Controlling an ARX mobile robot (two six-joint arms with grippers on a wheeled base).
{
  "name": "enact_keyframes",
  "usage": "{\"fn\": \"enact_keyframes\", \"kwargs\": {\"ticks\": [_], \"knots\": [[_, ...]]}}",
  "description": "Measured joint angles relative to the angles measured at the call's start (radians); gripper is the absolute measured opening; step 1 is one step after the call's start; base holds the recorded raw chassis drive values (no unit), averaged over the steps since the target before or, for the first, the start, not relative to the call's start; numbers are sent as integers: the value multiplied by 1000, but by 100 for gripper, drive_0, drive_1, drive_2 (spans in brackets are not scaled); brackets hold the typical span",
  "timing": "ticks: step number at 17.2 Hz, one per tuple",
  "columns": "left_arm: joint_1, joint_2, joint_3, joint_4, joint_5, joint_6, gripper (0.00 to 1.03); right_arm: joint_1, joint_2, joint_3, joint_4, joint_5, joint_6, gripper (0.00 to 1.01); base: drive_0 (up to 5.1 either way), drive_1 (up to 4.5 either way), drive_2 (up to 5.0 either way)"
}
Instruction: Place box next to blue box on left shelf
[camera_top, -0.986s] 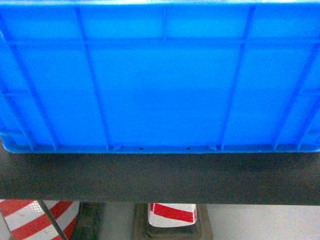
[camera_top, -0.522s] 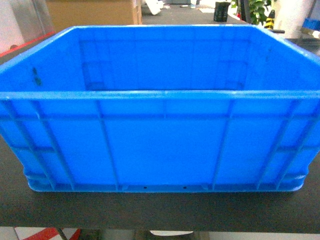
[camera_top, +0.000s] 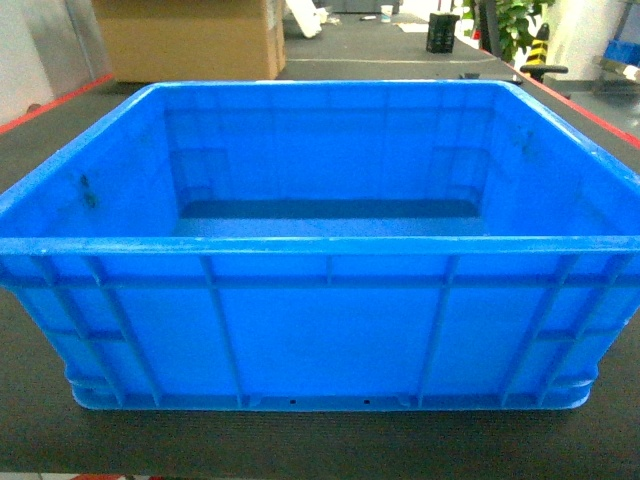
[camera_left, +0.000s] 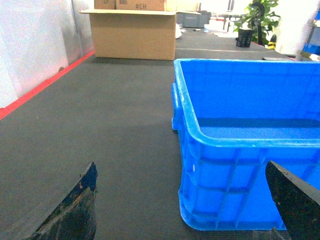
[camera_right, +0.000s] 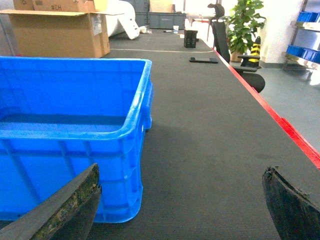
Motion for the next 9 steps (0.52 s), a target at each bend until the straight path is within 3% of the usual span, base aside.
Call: {"fn": "enact_keyframes", "kwargs": {"ticks": [9], "knots": [[0,0,0,0,0,0,98,0,0,0,0,0,0,98,0,0,0]]}}
